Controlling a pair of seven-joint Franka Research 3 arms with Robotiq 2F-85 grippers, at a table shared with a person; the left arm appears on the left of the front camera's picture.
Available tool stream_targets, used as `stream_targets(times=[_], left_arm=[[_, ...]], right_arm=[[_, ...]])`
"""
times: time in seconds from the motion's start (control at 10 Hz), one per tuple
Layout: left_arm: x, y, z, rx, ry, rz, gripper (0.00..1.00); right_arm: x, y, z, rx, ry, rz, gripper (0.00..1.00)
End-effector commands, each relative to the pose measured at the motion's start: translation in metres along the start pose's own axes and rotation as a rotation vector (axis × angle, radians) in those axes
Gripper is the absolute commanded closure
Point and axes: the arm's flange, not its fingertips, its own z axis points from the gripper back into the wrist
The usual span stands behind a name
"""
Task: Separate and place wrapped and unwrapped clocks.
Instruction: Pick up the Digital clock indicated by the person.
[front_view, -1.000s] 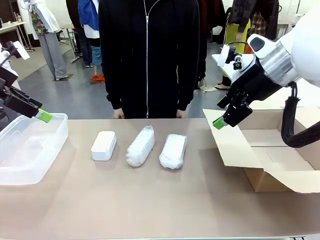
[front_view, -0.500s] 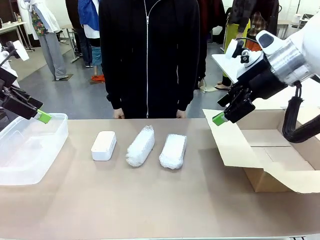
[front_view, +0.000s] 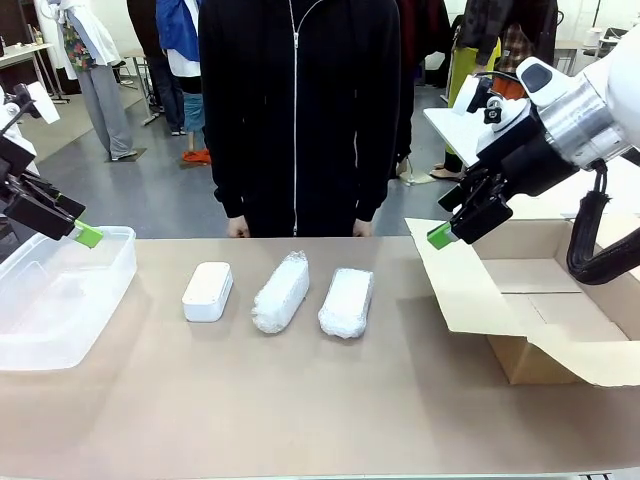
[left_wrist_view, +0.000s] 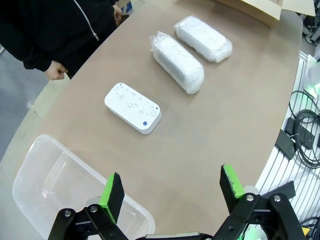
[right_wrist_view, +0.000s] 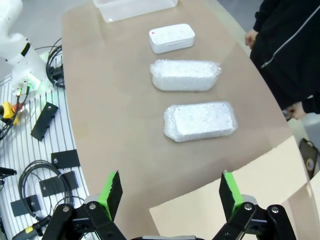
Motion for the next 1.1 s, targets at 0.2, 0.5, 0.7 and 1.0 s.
stream_targets(times=[0.2, 0.5, 0.7, 1.0], left_arm=[[0.0003, -0.0004, 0.0005, -0.008, -0.007, 0.005, 0.00], [0.0003, -0.0004, 0.0005, -0.008, -0.007, 0.005, 0.00], [0.0003, -0.0004, 0.0005, -0.008, -0.007, 0.005, 0.00], [0.0003, -0.0004, 0.0005, -0.008, -0.007, 0.005, 0.00]], right_arm=[[-0.0009, -0.0006, -0.0021, 0.017, -0.008, -0.002, 0.00], [-0.0009, -0.0006, -0.0021, 0.017, -0.008, -0.002, 0.00], [-0.0009, -0.0006, -0.0021, 0.017, -0.008, -0.002, 0.00], [-0.0009, -0.0006, -0.0021, 0.017, -0.008, -0.002, 0.00]])
